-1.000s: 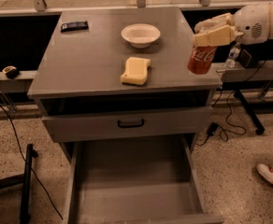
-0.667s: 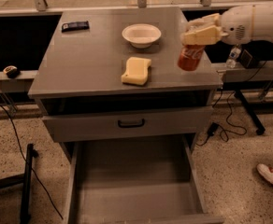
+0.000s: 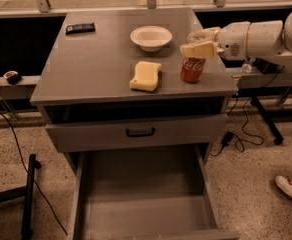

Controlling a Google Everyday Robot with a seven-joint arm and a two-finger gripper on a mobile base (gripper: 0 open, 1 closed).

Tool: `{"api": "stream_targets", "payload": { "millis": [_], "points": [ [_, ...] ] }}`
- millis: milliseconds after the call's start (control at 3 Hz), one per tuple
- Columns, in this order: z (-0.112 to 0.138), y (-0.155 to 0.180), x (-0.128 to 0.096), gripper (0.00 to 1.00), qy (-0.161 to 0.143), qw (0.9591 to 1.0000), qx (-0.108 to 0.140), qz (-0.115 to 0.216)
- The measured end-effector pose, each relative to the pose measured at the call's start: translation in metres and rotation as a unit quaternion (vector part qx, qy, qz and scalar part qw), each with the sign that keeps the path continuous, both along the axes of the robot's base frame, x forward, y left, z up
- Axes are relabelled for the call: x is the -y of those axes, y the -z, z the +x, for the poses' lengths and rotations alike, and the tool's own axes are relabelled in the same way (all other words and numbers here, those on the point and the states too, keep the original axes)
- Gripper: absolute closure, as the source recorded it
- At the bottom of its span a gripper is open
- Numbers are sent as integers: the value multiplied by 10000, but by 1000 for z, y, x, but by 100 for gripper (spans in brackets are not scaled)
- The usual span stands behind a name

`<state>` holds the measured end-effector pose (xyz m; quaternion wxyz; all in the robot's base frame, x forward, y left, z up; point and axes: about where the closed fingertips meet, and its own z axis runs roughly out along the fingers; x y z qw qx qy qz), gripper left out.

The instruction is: Pick coke can from middle drawer and place on counter

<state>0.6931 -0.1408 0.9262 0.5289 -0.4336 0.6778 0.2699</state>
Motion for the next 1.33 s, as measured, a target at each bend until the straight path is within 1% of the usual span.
{"api": "stream_targets", "payload": {
  "millis": [1000,1333],
  "points": [
    [1,3,-2,12,17,10000,-7,3],
    [3,-1,-5,0,-71,9999,73,1]
  ]
}}
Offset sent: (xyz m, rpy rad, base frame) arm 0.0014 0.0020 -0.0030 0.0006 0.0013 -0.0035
